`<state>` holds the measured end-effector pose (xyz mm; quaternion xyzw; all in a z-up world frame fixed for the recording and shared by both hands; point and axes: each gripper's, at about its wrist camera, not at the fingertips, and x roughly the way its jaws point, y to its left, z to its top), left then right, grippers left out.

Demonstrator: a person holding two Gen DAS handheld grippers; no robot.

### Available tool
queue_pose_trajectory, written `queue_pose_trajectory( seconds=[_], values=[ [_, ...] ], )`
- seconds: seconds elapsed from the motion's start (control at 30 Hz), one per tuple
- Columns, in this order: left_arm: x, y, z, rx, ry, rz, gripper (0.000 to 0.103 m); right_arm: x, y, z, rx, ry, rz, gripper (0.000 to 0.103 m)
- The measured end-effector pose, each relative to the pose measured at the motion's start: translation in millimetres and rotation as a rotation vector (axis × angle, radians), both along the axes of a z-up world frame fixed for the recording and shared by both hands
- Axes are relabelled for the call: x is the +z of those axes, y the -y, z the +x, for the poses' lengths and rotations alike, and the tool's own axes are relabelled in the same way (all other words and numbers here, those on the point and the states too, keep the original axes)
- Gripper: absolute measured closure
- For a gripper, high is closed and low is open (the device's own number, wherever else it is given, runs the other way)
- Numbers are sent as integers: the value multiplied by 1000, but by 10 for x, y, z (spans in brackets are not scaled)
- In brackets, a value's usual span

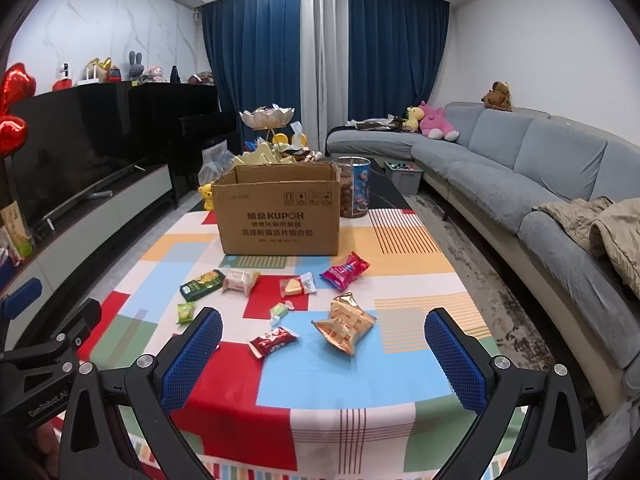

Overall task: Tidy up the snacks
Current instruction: 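Lower left tool to the gold-wrapped candy while right tool approaches the gold biscuit bag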

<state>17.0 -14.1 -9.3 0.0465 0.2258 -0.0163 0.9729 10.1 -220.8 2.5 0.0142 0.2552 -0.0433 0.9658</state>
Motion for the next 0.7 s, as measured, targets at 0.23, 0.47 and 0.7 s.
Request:
queue_pose_trajectory(
  seconds=[0.23, 0.47, 0.7],
  values=[
    [-98, 81, 202, -14, -46, 9, 0, -90, 92, 182, -10, -39, 4, 0],
    [-212, 175, 422, -30, -95, 20, 0, -210, 185, 384, -20, -89, 17, 0],
    [-343, 242, 633, -40, -147, 29, 0, -329, 247, 583, -25, -136, 25, 0]
  ],
)
